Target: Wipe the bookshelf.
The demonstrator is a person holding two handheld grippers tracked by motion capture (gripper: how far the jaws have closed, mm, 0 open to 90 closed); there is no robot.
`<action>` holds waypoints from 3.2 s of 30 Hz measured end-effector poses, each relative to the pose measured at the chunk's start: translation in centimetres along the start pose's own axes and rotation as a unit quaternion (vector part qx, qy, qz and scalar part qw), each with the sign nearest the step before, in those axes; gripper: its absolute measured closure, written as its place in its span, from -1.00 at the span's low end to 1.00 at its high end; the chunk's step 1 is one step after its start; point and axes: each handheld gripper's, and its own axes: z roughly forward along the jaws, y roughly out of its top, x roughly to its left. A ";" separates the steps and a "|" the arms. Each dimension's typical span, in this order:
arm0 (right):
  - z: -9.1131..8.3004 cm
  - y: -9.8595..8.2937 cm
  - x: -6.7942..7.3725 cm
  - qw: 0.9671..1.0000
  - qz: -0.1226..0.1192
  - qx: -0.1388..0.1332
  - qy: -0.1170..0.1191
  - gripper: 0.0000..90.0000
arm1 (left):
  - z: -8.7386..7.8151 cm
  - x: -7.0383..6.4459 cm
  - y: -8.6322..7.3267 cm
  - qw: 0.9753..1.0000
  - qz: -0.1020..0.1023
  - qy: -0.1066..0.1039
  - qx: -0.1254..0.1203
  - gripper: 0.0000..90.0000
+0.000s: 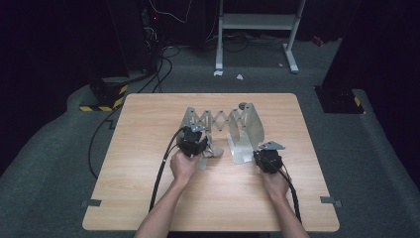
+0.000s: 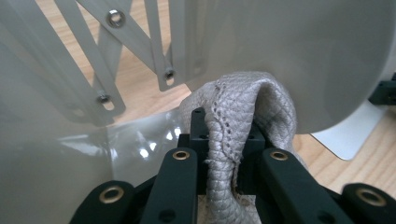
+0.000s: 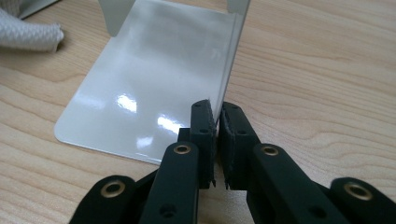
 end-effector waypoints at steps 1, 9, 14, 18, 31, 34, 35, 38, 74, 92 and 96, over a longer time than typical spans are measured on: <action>0.0 0.0 0.2 1.000 -0.004 -0.001 -0.003 0.88 | 0.0 0.2 0.1 1.000 0.001 0.003 0.000 0.80; -0.1 0.0 1.3 1.000 -0.020 -0.002 -0.006 0.87 | -0.2 1.2 0.0 1.000 -0.018 0.002 -0.001 0.80; 0.0 0.0 1.4 1.000 -0.022 -0.002 -0.004 0.86 | -1.0 0.7 0.5 1.000 -0.019 -0.013 -0.016 0.80; 0.0 0.0 1.3 1.000 -0.021 -0.002 -0.003 0.86 | -3.0 0.5 1.6 0.998 -0.021 -0.022 -0.055 0.80; 0.0 0.0 1.4 1.000 -0.022 -0.002 0.000 0.85 | -3.6 -0.3 2.0 0.998 -0.007 -0.016 -0.060 0.80; 0.0 0.0 1.4 1.000 -0.022 -0.002 0.002 0.85 | -2.2 -0.4 0.9 0.999 -0.006 -0.015 -0.039 0.80; 0.0 0.0 1.4 1.000 -0.022 -0.002 0.002 0.85 | -1.7 -0.4 0.5 0.999 -0.005 -0.015 -0.031 0.80; 0.0 0.0 1.4 1.000 -0.023 -0.002 0.002 0.84 | -0.4 -0.6 -0.4 1.000 0.001 -0.007 -0.012 0.80; 0.0 0.0 1.6 0.999 -0.038 -0.004 0.006 0.81 | -1.3 0.6 3.1 0.998 -0.004 0.024 -0.053 0.80; 0.0 0.0 1.7 0.999 -0.041 -0.004 0.004 0.81 | -2.0 2.4 5.2 0.996 -0.032 0.020 -0.084 0.80; -0.1 0.0 1.7 0.999 -0.042 -0.004 0.004 0.81 | -1.4 2.5 5.7 0.996 -0.034 0.023 -0.082 0.80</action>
